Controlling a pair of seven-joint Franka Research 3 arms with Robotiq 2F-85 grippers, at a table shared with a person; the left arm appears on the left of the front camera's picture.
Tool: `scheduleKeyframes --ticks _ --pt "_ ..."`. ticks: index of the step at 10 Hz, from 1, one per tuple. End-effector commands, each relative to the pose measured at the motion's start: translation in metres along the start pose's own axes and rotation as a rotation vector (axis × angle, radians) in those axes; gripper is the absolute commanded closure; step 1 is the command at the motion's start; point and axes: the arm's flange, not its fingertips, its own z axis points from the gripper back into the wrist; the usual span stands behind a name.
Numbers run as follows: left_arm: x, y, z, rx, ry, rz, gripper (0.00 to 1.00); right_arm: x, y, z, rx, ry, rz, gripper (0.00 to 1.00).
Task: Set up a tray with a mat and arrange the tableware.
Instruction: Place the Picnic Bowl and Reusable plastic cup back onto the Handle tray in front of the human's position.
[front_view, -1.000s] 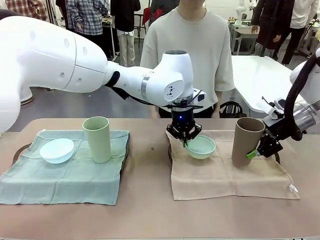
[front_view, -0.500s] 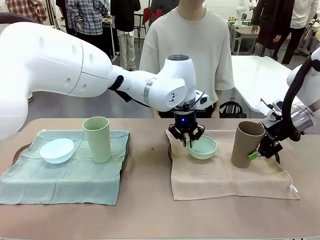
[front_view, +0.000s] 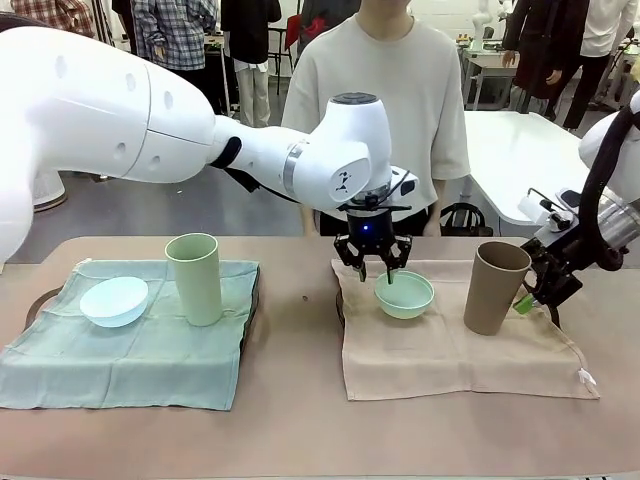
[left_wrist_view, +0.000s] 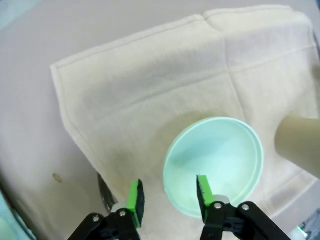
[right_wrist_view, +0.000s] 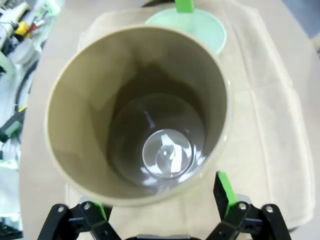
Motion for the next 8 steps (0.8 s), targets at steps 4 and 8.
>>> scheduleKeyframes --ticks 4,8 --pt "-0.056 0.029 0.043 0.067 -0.017 -0.103 0.0 0.011 0.034 0.025 -0.011 0.253 -0.381 0.0" --pt "-0.103 0.08 0.102 0.109 -0.081 -0.097 0.0 0.052 0.081 0.06 -0.071 0.57 -0.646 0.0"
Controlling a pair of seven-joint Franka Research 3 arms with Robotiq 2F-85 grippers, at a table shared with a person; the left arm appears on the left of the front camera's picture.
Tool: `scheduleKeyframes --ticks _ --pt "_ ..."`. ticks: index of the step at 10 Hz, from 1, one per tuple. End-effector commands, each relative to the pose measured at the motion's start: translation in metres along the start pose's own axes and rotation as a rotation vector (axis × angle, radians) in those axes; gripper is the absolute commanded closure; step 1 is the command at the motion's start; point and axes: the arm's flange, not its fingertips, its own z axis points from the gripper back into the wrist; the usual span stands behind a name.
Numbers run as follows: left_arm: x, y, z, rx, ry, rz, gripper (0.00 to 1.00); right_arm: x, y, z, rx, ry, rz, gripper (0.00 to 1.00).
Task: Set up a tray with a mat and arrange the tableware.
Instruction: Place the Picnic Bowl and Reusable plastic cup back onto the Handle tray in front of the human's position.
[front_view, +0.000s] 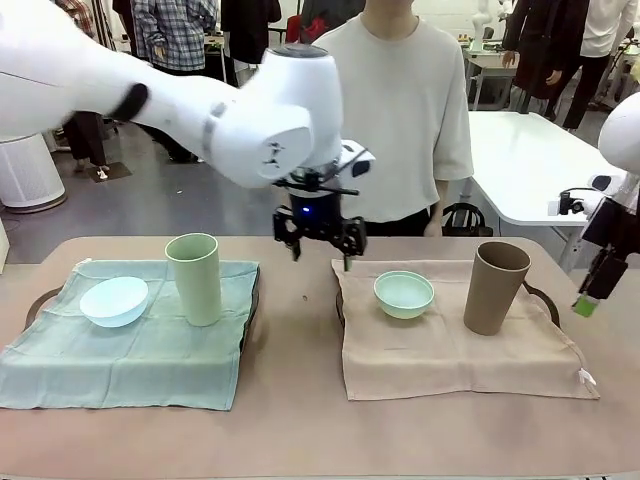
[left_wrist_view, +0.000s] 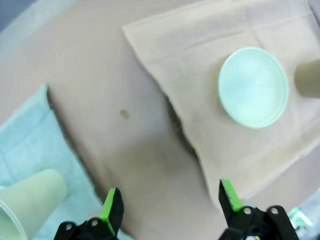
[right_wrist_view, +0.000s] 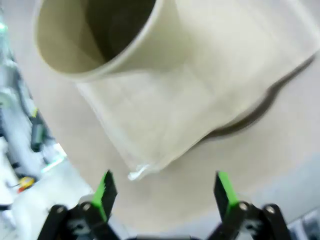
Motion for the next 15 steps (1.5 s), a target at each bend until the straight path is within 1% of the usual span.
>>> scheduleKeyframes --ticks 1,2,3,4,5,7,8,9,10,15 --pt "-0.034 0.035 0.023 0.002 -0.017 -0.007 0.0 0.017 0.061 0.026 0.008 0.154 -0.086 0.0" --pt "-0.044 0.048 0.034 0.023 -0.024 0.017 0.0 0.02 0.082 0.036 0.017 0.177 -0.129 0.0" --pt "-0.051 0.063 0.046 0.025 -0.036 0.032 0.0 0.024 0.095 0.042 0.012 0.186 -0.185 0.0" --pt "-0.064 0.075 0.057 0.054 -0.039 0.043 0.0 0.025 0.106 0.045 -0.006 0.208 -0.209 0.0" --pt "-0.076 0.091 0.07 0.108 -0.036 0.067 0.0 0.025 0.111 0.051 -0.04 0.194 -0.29 0.0" --pt "-0.096 0.112 0.084 0.152 -0.05 0.119 0.0 0.017 0.119 0.062 -0.16 0.121 -0.479 0.0" --pt "-0.106 0.123 0.092 0.166 -0.063 0.151 0.0 0.009 0.123 0.067 -0.267 0.087 -0.628 0.0" --pt "-0.112 0.133 0.098 0.183 -0.072 0.203 0.0 0.006 0.12 0.07 -0.317 0.038 -0.695 0.0" --pt "-0.092 0.115 0.089 0.148 -0.05 0.134 0.0 0.018 0.116 0.074 -0.139 0.09 -0.476 0.0" --pt "-0.092 0.115 0.089 0.148 -0.05 0.134 0.0 0.018 0.116 0.074 -0.139 0.09 -0.476 0.0"
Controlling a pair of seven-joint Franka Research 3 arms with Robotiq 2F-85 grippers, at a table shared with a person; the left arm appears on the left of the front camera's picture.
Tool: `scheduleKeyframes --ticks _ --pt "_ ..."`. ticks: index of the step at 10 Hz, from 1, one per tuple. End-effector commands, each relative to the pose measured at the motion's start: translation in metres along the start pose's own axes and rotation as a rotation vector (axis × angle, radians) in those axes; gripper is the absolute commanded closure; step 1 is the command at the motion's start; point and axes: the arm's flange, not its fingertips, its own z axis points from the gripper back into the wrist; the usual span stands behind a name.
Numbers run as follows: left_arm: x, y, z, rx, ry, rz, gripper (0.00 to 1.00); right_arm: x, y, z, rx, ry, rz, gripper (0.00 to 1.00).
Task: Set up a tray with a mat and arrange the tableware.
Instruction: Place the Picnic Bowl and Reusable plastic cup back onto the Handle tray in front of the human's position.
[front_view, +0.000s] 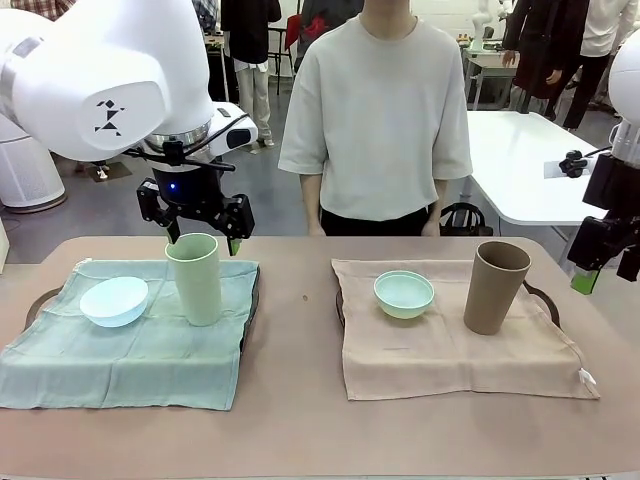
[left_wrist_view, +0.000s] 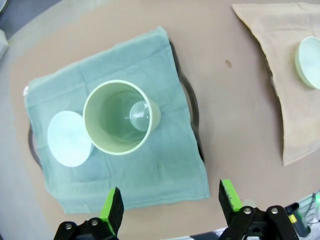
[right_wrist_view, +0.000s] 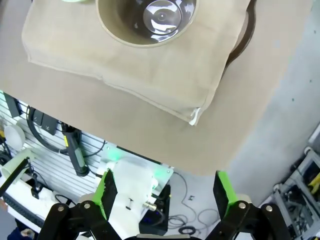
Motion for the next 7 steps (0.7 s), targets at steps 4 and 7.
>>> scheduleKeyframes --ticks 4,7 --pt "0.0038 0.0033 0.0013 -0.01 -0.008 -0.002 0.0 0.0006 -0.0031 0.004 0.02 0.005 0.011 0.0" --pt "0.0038 0.0033 0.0013 -0.01 -0.008 -0.002 0.0 0.0006 -0.0031 0.004 0.02 0.005 0.011 0.0"
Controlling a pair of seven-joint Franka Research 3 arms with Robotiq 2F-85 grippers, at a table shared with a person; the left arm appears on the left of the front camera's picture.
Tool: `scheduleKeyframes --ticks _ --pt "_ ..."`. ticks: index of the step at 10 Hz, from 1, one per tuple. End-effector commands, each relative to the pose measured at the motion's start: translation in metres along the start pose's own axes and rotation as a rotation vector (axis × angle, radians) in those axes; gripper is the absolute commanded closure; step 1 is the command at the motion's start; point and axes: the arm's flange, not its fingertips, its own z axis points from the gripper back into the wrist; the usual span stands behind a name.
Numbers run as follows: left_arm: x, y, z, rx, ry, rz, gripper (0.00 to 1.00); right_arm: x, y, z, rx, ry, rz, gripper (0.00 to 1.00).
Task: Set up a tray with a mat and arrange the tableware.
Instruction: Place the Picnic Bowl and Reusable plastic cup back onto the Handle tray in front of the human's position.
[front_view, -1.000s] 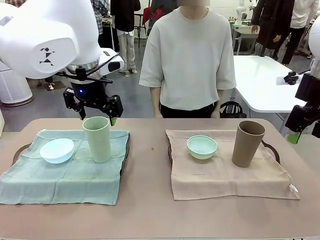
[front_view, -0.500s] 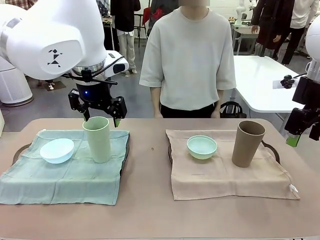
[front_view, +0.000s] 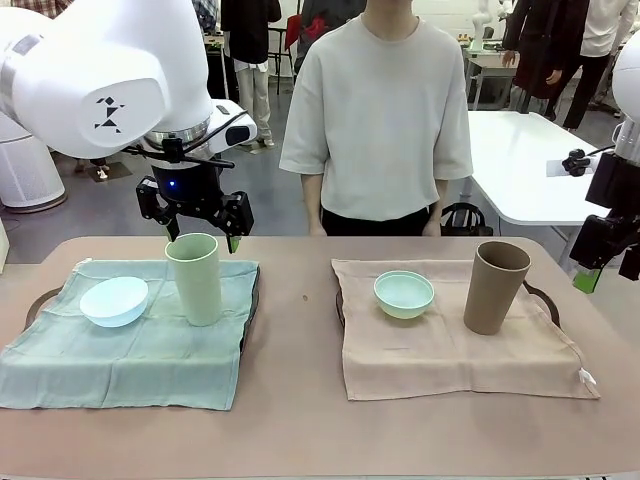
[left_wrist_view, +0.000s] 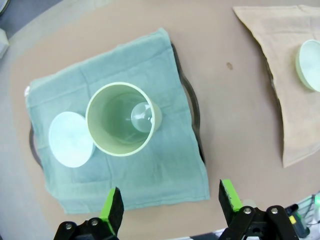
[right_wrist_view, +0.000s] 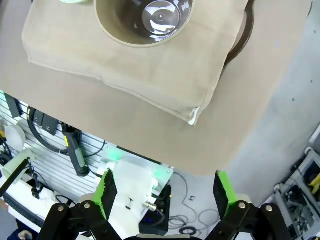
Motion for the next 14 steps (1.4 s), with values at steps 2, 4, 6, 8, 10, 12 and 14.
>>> scheduleKeyframes --ticks 2,4,6,8,10,12,14 --pt "0.002 0.002 0.0 -0.011 -0.005 -0.007 0.0 0.001 -0.001 0.003 0.017 0.008 0.015 0.0" --pt "0.002 0.002 0.0 -0.011 -0.005 -0.007 0.0 0.001 -0.001 0.003 0.017 0.008 0.015 0.0" --pt "-0.007 0.037 0.011 -0.042 0.019 -0.027 0.0 -0.005 0.007 -0.005 0.009 0.062 0.034 0.0" --pt "-0.036 0.098 0.014 -0.077 0.129 -0.141 0.0 -0.02 0.005 -0.024 0.027 0.12 -0.031 0.0" --pt "-0.062 0.139 0.019 -0.151 0.145 -0.184 0.0 -0.053 0.013 -0.042 0.043 0.13 -0.083 0.0" --pt "-0.075 0.158 0.019 -0.207 0.16 -0.239 0.0 -0.088 0.013 -0.051 0.072 0.054 -0.165 0.0" --pt "-0.068 0.155 0.02 -0.164 0.158 -0.223 0.0 -0.063 0.009 -0.049 0.072 0.113 -0.097 0.0"
